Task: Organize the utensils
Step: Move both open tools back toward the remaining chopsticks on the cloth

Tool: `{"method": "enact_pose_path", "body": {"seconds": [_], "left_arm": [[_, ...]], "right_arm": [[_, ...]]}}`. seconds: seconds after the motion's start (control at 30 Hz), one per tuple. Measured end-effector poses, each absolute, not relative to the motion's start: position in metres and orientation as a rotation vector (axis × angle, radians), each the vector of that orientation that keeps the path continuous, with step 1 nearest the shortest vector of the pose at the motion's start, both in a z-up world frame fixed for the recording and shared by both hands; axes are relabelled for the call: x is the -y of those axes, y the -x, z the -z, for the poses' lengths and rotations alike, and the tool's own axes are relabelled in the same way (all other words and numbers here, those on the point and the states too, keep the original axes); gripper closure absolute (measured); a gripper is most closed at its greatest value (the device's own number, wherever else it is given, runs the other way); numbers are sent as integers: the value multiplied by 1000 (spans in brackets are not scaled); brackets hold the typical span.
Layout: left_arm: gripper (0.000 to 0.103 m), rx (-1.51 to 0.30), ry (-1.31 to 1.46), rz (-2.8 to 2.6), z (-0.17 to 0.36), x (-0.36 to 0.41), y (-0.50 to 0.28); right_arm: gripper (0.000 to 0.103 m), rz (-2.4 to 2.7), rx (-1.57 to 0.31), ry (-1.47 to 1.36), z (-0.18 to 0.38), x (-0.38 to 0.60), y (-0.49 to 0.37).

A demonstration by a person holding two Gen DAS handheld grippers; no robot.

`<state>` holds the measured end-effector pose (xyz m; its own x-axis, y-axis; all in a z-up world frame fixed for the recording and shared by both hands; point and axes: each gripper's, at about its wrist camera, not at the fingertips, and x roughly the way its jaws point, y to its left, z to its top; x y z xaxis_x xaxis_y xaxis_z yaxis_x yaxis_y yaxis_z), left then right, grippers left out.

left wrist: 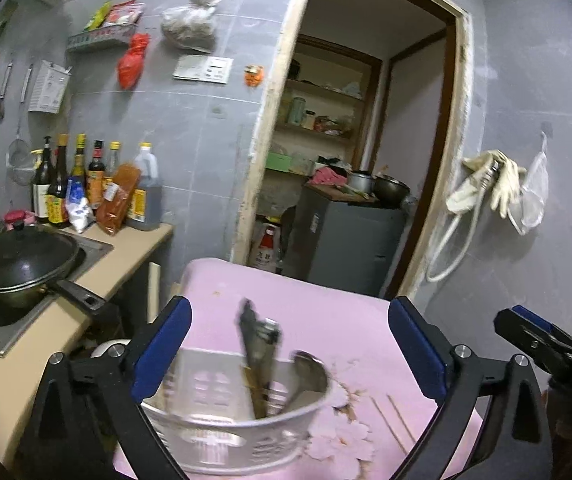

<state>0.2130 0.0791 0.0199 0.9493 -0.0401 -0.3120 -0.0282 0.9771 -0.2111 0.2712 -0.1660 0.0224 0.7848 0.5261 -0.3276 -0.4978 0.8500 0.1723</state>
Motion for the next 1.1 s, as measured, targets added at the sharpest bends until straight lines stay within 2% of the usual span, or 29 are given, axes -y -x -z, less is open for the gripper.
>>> {"method": "enact_pose_path", "body": {"seconds": [0.27,0.67,0.83,1.0,1.1], "left_arm": [[7,-386,205,90,3,-27,-218],[7,-561,145,130,59,24,-237],[7,-668,148,161,87,33,-252],[7,-779,193,168,109,32,-270],[10,-807,221,174,113,29,-277]], "right_arm": [[0,-433,-457,-26,8,213,-278],[1,-355,-695,56,85,241,-278],[16,-393,-759,82,105,238,-272],[45,-445,-813,111,121,229,-264],[53,-472,-829,120,124,220,-263]]}}
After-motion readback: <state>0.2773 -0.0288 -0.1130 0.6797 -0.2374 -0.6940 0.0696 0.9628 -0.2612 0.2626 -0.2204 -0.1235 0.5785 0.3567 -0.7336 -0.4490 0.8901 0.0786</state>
